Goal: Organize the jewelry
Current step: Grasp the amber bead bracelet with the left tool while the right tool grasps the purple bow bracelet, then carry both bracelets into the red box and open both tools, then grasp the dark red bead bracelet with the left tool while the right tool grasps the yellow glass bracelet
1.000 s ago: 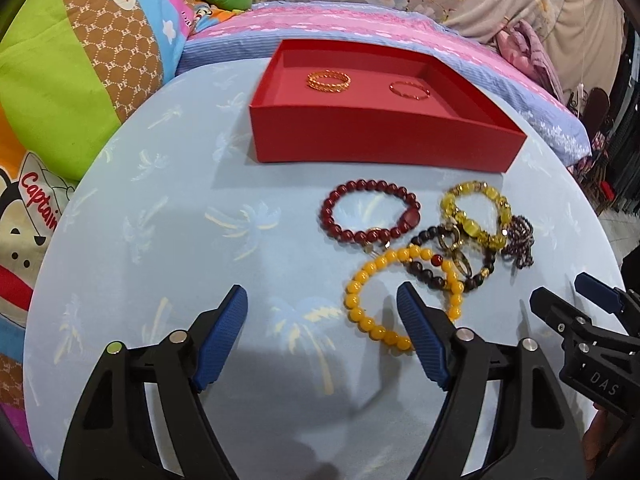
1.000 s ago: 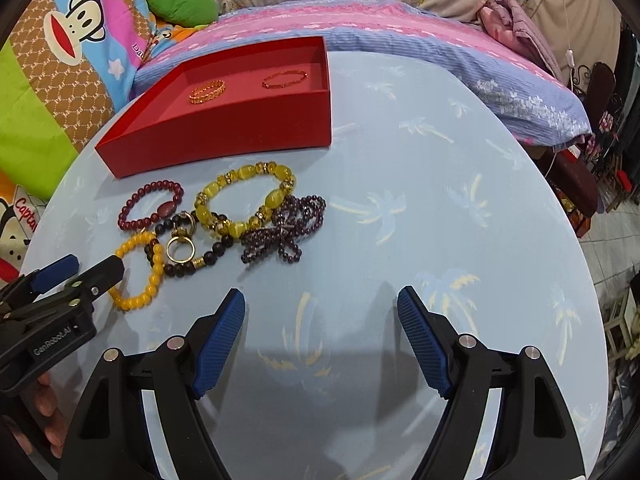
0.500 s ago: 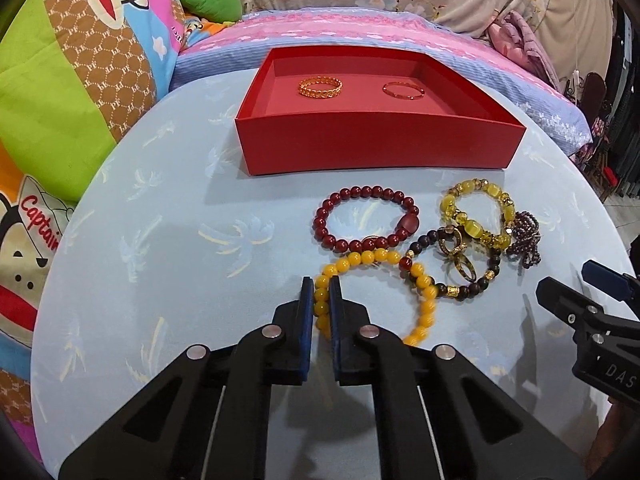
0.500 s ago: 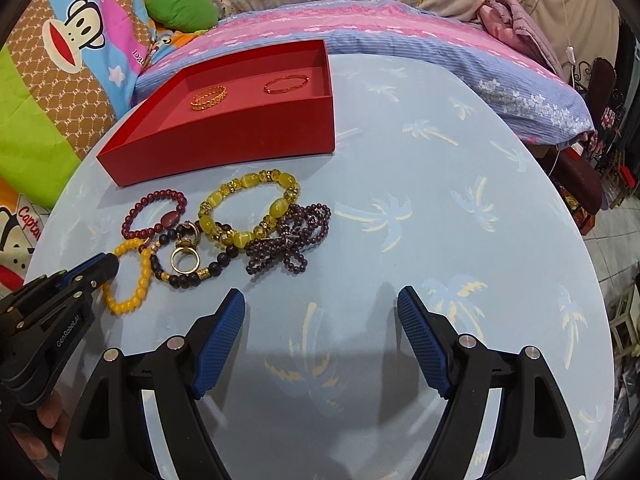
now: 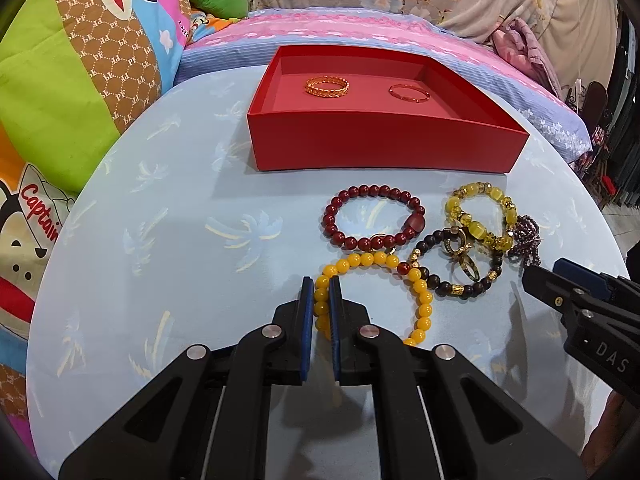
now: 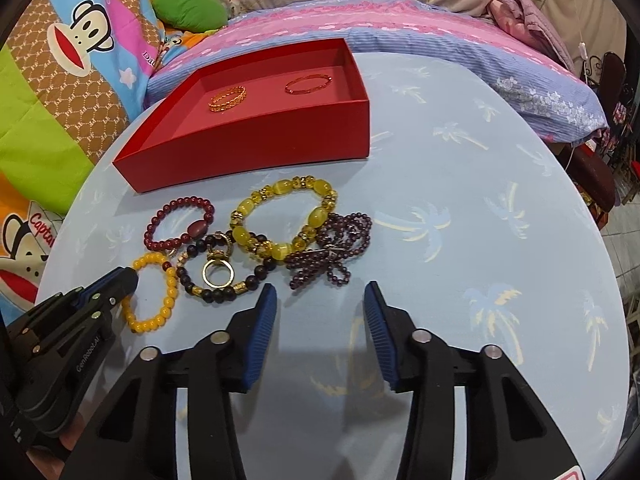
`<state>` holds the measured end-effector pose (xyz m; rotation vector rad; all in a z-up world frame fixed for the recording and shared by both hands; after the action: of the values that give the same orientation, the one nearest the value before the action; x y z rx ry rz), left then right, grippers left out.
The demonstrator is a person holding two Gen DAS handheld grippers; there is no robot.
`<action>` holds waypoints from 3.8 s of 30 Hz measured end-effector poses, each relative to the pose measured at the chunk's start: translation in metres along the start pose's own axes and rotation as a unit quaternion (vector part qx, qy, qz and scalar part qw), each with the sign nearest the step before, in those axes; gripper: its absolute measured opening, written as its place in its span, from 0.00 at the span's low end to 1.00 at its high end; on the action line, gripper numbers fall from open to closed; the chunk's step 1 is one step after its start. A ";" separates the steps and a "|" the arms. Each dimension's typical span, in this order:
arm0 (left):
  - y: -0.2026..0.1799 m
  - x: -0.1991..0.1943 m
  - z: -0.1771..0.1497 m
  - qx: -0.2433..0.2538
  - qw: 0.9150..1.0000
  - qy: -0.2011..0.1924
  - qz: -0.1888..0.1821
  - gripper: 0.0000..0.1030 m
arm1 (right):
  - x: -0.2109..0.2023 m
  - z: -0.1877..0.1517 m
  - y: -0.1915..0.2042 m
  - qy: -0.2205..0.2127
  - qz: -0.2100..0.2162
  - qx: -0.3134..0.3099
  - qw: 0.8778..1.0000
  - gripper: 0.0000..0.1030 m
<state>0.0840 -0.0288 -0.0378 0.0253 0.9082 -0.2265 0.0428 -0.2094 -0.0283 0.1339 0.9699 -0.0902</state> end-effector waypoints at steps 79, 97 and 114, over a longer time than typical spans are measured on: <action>0.003 0.066 0.182 -0.016 0.999 -0.033 -0.038 0.42 | 0.049 0.192 -0.009 -0.060 0.040 0.015 0.997 0.45; 0.027 0.003 0.138 -0.033 0.997 -0.063 -0.023 0.51 | -0.008 0.134 0.005 -0.078 0.039 -0.007 0.996 0.45; 0.023 0.004 0.065 -0.041 0.999 -0.017 -0.024 0.51 | -0.007 0.063 -0.003 -0.045 0.014 -0.007 0.999 0.45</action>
<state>0.1416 -0.0150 -0.0024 -0.0772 0.8844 -0.2335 0.0900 -0.2216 0.0124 0.1301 0.8784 -0.0634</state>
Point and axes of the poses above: each gripper's, at about its wrist camera, not at the fingertips, and x roughly the way its jaws point, y to its left, z to its top, the point moved 5 cm from there along x, roughly the way its jaws point, and after that the axes turned 3 degrees about -x, right-handed, at the moved point
